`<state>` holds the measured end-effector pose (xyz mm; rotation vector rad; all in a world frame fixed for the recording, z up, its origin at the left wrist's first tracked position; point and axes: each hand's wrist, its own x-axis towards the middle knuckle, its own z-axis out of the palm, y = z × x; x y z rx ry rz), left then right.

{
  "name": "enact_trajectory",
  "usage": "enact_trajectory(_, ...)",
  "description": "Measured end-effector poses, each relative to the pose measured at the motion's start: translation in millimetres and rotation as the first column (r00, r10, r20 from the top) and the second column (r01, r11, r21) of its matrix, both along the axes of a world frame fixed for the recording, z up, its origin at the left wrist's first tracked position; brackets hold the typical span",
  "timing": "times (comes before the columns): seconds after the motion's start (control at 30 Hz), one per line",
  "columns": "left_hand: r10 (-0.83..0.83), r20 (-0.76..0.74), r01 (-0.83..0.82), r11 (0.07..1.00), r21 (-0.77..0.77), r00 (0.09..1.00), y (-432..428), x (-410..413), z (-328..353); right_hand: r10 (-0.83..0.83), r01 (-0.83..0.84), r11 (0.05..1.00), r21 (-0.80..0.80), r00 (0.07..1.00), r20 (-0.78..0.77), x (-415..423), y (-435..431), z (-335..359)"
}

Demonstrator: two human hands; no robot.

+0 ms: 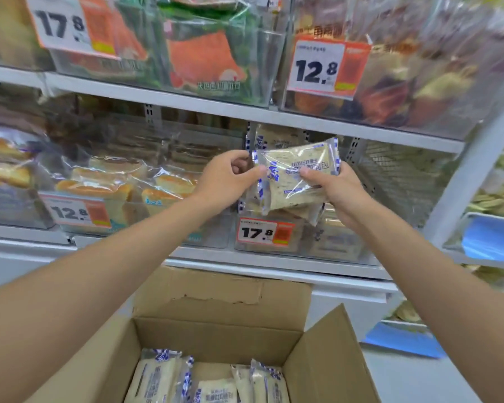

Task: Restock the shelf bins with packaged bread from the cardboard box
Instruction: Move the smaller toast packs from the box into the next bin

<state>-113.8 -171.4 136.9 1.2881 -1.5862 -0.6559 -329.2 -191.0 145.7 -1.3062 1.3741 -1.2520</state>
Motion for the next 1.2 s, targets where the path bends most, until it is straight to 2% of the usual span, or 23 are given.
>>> enact_trajectory(0.13,0.002,0.120,-0.010,0.998,0.069,0.993,-52,-3,0,-0.094,0.097,0.995,0.031,0.992,-0.086,9,-52,9)
enact_trajectory(0.3,-0.020,0.108,0.005,0.991,0.132,0.994,-83,0,-1,-0.027,0.036,0.999,0.040,0.978,-0.209,19,-72,1)
enact_trajectory(0.37,-0.045,0.112,0.031,0.992,0.123,0.993,-88,1,-6,0.003,0.007,0.998,0.060,0.987,-0.160,15,-69,-5)
enact_trajectory(0.47,-0.062,0.096,0.050,0.991,0.121,0.993,-91,1,-10,-0.084,0.082,0.996,-0.045,0.996,-0.044,3,-71,-13)
enact_trajectory(0.6,-0.090,0.099,0.077,0.989,0.122,0.991,-88,-3,-7,-0.092,0.066,0.977,-0.205,0.989,-0.119,4,-78,-11)
enact_trajectory(0.7,-0.020,0.098,0.010,0.995,0.099,0.995,-87,-4,-9,-0.088,0.037,0.966,-0.254,0.978,-0.191,9,-84,-7)
enact_trajectory(0.8,0.028,0.144,-0.040,0.996,0.082,0.989,-90,-5,-11,0.040,-0.072,0.992,-0.101,0.956,-0.290,13,-72,-9)
enact_trajectory(0.87,0.018,0.222,-0.033,0.997,0.063,0.975,-86,-7,-7,0.161,-0.165,0.986,0.024,0.901,-0.403,12,-68,-13)
enact_trajectory(0.93,0.015,0.265,-0.034,0.997,0.065,0.964,-86,-8,-4,0.124,-0.146,0.989,-0.016,0.888,-0.442,13,-68,-14)
enact_trajectory(1.0,-0.008,0.225,-0.009,0.997,0.075,0.974,-87,-6,-1,0.015,-0.064,0.992,-0.108,0.914,-0.405,13,-69,-15)
enact_trajectory(1.07,-0.021,0.180,0.004,0.996,0.094,0.983,-90,-3,0,-0.010,-0.060,0.986,-0.157,0.911,-0.412,11,-71,-18)
enact_trajectory(1.13,-0.038,0.150,0.020,0.993,0.118,0.988,-93,0,-1,0.046,-0.097,0.991,-0.091,0.889,-0.456,9,-73,-20)
enact_trajectory(1.2,-0.067,0.122,0.048,0.987,0.152,0.990,-94,1,-3,0.087,-0.100,0.995,-0.008,0.898,-0.432,7,-78,-20)
